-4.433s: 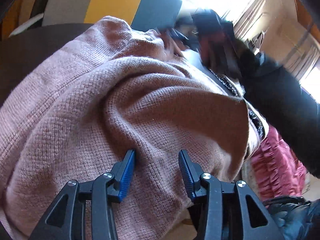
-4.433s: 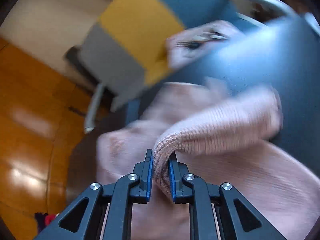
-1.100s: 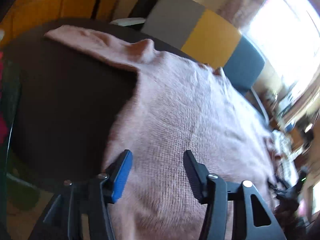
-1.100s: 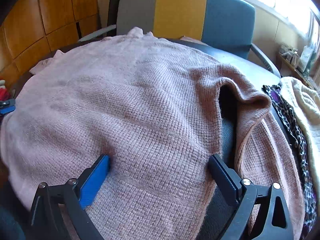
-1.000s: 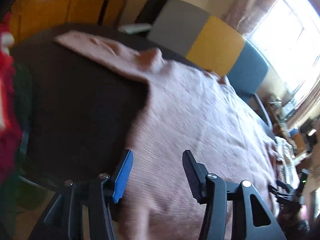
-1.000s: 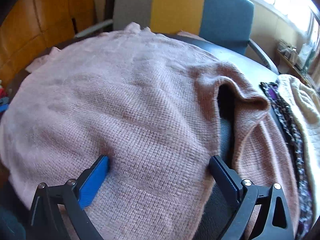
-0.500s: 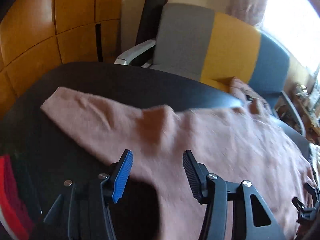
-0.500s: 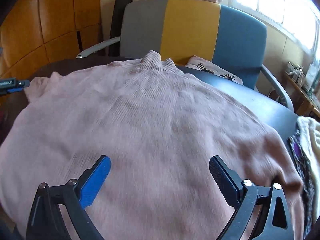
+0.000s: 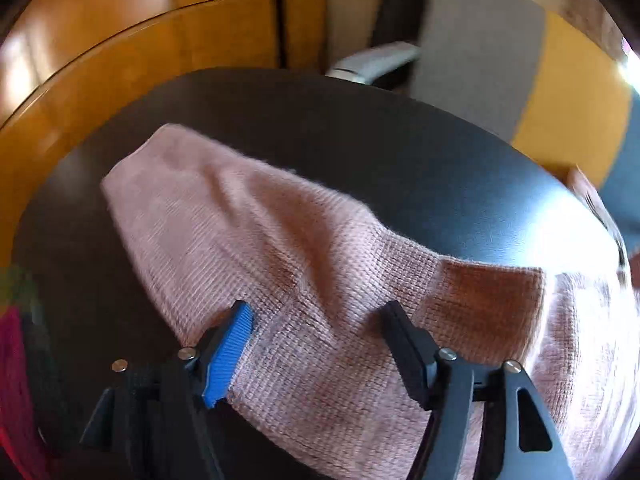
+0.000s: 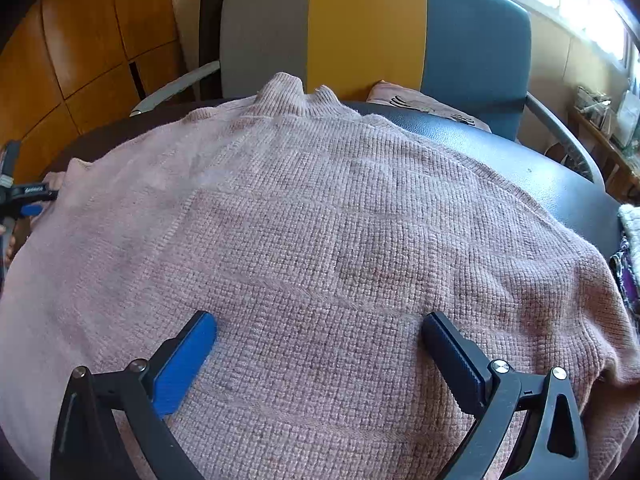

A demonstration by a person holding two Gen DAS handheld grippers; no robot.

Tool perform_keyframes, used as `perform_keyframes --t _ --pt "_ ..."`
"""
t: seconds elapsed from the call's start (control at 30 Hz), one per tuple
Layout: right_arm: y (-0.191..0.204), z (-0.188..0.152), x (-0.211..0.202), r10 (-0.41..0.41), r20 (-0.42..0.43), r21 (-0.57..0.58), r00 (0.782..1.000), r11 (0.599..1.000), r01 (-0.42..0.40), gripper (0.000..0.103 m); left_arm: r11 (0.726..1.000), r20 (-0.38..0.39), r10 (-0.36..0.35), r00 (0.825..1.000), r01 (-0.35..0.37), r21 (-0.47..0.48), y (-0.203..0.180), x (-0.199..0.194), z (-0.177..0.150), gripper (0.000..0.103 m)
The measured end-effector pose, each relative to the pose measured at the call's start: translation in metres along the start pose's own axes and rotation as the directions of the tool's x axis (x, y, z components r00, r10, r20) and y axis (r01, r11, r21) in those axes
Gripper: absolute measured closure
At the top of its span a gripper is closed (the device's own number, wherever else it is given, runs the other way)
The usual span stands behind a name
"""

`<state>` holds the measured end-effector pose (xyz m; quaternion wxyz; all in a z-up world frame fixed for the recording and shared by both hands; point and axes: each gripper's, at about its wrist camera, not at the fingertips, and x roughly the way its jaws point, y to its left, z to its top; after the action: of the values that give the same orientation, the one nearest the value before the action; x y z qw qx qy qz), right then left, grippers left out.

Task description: Fold clothes

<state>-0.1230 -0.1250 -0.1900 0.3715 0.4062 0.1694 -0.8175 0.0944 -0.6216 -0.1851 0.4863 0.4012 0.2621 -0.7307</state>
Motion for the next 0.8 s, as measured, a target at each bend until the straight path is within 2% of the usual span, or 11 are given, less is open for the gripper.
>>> perform_keyframes --t 0.13,0.27,0.33,0.37,0.43,0.5,0.57,0.63,0.67,0.73,0.8 --pt "0.000 0.002 0.003 -0.018 -0.001 -0.008 1.000 1.000 0.018 0.000 0.992 0.000 0.082 0.997 -0.082 -0.095 0.030 -0.011 -0.017 0.032" --pt "0.003 0.003 0.005 -0.042 0.001 -0.024 0.999 0.999 0.042 0.000 0.976 -0.071 0.138 0.988 -0.148 -0.161 0.041 -0.020 -0.017 0.031" --pt "0.003 0.004 0.005 -0.045 0.002 -0.026 0.999 0.999 0.045 0.000 0.964 -0.080 0.166 0.983 -0.179 -0.195 0.039 -0.032 -0.016 0.051" --pt "0.003 0.004 0.006 -0.047 0.002 -0.027 0.999 0.999 0.047 0.000 0.967 -0.035 0.167 0.985 -0.171 -0.191 0.030 -0.047 -0.018 0.051" --pt "0.003 0.005 0.007 -0.049 0.002 -0.027 0.999 0.998 0.049 0.000 0.990 0.048 0.065 0.997 -0.058 -0.126 -0.004 -0.078 -0.032 0.050" --pt "0.002 0.006 0.007 -0.047 0.002 -0.025 0.999 0.999 0.047 0.000 0.998 0.097 -0.052 0.994 0.056 -0.043 -0.041 -0.105 -0.054 0.049" --pt "0.003 0.006 0.008 -0.046 0.002 -0.021 0.999 0.999 0.046 0.000 0.986 0.118 -0.164 0.979 0.158 0.059 -0.082 -0.126 -0.083 0.049" --pt "0.005 0.002 0.006 -0.041 0.004 -0.015 0.999 0.999 0.041 0.000 0.958 0.096 -0.252 0.963 0.235 0.164 -0.121 -0.133 -0.115 0.049" --pt "0.005 -0.001 0.003 -0.039 0.005 -0.011 0.999 0.999 0.039 0.000 0.942 0.075 -0.283 0.956 0.262 0.210 -0.137 -0.134 -0.131 0.049" --pt "0.005 -0.003 0.000 -0.034 0.005 -0.006 0.999 0.999 0.034 0.000 0.925 0.032 -0.296 0.955 0.278 0.258 -0.153 -0.128 -0.159 0.048" --pt "0.005 -0.004 0.001 -0.029 0.005 -0.002 1.000 1.000 0.029 0.000 0.924 0.066 -0.291 0.955 0.262 0.277 -0.155 -0.128 -0.171 0.045"
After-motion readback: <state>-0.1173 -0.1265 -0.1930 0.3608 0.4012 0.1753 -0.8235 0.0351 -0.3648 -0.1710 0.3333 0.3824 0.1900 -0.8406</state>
